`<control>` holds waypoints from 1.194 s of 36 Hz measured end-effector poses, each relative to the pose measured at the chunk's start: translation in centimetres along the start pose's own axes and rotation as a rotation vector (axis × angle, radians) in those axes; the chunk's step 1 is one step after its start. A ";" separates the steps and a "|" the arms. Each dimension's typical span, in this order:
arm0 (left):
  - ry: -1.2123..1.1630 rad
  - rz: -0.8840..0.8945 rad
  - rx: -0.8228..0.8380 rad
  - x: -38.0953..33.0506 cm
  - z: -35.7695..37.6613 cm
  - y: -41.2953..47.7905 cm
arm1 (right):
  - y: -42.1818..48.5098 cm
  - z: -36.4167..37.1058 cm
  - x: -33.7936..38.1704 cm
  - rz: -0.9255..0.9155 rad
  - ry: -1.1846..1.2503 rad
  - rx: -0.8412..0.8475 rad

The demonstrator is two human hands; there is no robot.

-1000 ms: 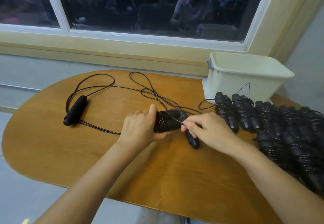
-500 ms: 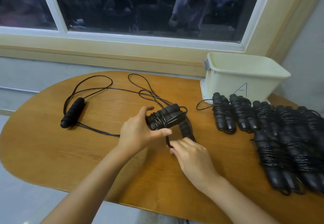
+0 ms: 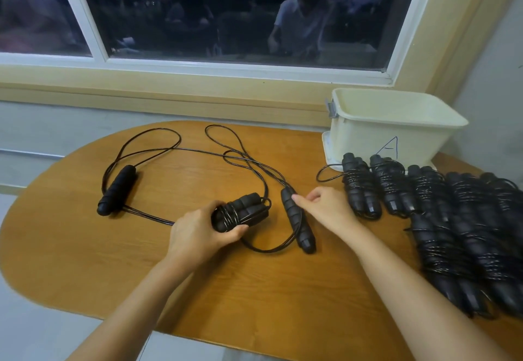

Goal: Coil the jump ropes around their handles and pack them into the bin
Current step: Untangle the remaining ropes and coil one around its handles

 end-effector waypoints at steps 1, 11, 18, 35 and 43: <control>-0.009 -0.005 0.004 0.1 0.2 0.0 | 0.5 0.7 -0.1 0.019 -0.015 0.031; -0.143 0.013 0.036 -1.2 2.7 -0.5 | 2.1 -0.3 -2.0 0.055 0.056 -0.059; -0.177 0.023 0.040 -2.4 4.4 -0.9 | 2.1 -1.3 -1.9 0.048 -0.104 -0.111; -0.203 -0.005 -0.067 -0.5 1.0 -0.5 | 1.3 0.6 1.5 -0.122 0.190 0.039; -0.175 0.013 -0.051 -0.5 0.6 -0.9 | 0.5 1.3 2.3 -0.044 -0.391 0.125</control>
Point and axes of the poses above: each hand's wrist, its own y-axis towards the middle knuckle, its own z-axis out of the palm, x = y × z, the point moved 10 cm from there along y, towards the middle knuckle, and after that the axes turned 9 degrees about -y, right-handed, at the moved point
